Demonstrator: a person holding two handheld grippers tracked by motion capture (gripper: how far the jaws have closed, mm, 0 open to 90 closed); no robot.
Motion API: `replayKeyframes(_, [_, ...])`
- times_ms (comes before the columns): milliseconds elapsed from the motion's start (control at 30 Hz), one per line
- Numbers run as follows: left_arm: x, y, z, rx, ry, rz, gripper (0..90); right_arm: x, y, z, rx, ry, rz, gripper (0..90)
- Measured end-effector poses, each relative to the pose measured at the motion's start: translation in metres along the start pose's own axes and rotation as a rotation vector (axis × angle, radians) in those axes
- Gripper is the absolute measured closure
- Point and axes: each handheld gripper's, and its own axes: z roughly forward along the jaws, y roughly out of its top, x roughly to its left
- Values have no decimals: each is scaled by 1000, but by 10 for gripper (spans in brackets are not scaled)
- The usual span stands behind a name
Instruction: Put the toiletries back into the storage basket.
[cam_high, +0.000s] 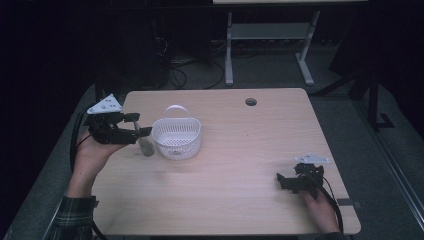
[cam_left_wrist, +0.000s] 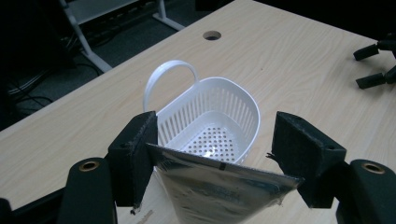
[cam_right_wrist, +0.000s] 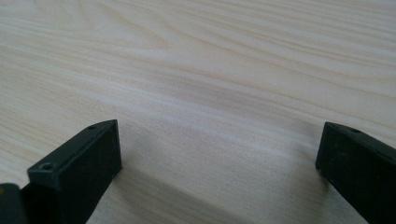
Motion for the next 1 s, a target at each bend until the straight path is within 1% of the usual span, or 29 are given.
replayKeyframes(33, [1,1,-1,-1,2,4,313,0,0,0,0,0,0,0])
replayKeyframes(167, [3,6,-5,-6,7,-2,313,0,0,0,0,0,0,0])
replayKeyframes(433, [8,19,-10,-17,6,-4,313,0,0,0,0,1,0,0])
replayKeyframes(700, [7,34,-7,-31,2,6,313,0,0,0,0,0,0,0])
replayKeyframes(933, [7,40,-2,-31,-4,15,313,0,0,0,0,0,0,0])
replayKeyframes(1000, [6,41,0,-34,-6,11,313,0,0,0,0,0,0,0])
